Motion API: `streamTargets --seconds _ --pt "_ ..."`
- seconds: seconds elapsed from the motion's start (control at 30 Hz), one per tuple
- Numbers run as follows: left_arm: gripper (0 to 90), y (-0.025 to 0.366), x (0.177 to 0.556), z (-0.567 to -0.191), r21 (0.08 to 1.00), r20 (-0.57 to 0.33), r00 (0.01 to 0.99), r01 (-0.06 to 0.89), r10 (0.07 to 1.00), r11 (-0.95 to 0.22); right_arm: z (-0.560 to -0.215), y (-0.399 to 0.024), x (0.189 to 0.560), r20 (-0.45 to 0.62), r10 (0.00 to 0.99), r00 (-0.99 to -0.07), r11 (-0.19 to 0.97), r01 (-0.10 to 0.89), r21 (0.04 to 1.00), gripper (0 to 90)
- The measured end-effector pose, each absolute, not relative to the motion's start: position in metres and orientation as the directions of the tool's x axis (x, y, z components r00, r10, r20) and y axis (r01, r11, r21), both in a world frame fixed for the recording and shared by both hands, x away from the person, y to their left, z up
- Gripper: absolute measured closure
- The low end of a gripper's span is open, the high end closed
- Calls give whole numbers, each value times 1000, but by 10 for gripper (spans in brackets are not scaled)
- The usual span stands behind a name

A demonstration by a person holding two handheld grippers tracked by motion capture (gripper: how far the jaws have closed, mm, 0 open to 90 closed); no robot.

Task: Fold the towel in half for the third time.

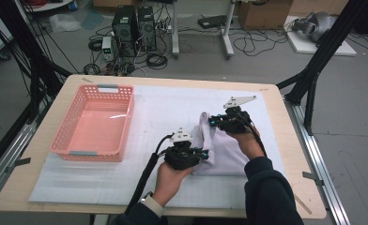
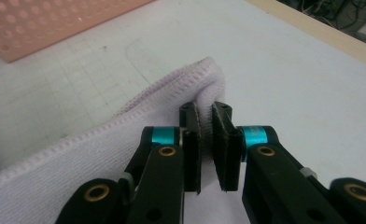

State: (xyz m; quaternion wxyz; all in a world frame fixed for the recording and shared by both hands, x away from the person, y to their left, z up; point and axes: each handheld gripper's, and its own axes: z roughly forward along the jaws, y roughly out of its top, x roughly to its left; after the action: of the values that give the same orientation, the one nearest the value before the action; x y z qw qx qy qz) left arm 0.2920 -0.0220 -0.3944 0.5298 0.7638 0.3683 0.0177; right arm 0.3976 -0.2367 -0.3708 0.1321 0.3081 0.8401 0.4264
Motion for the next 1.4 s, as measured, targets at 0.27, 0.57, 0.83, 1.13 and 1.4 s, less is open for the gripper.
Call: streamTargets --seconds 0.27,0.57,0.83,1.13,1.4 --pt "818 -59 299 -403 814 -360 745 545 562 -202 -378 -269 396 34 672 -740 429 426 796 825" --pt "780 -90 303 -417 820 -329 761 524 559 -230 -391 -299 391 35 724 -689 409 469 783 820" --pt "325 -64 300 -410 893 -272 780 422 564 -153 -396 -324 382 38 793 -608 344 499 796 669" --pt "278 -1 306 -408 926 -189 736 354 651 -131 -385 -349 353 33 830 -556 286 475 832 637" --pt "203 41 308 -422 923 -150 691 354 707 -150 -402 -349 310 58 829 -557 273 494 826 564"
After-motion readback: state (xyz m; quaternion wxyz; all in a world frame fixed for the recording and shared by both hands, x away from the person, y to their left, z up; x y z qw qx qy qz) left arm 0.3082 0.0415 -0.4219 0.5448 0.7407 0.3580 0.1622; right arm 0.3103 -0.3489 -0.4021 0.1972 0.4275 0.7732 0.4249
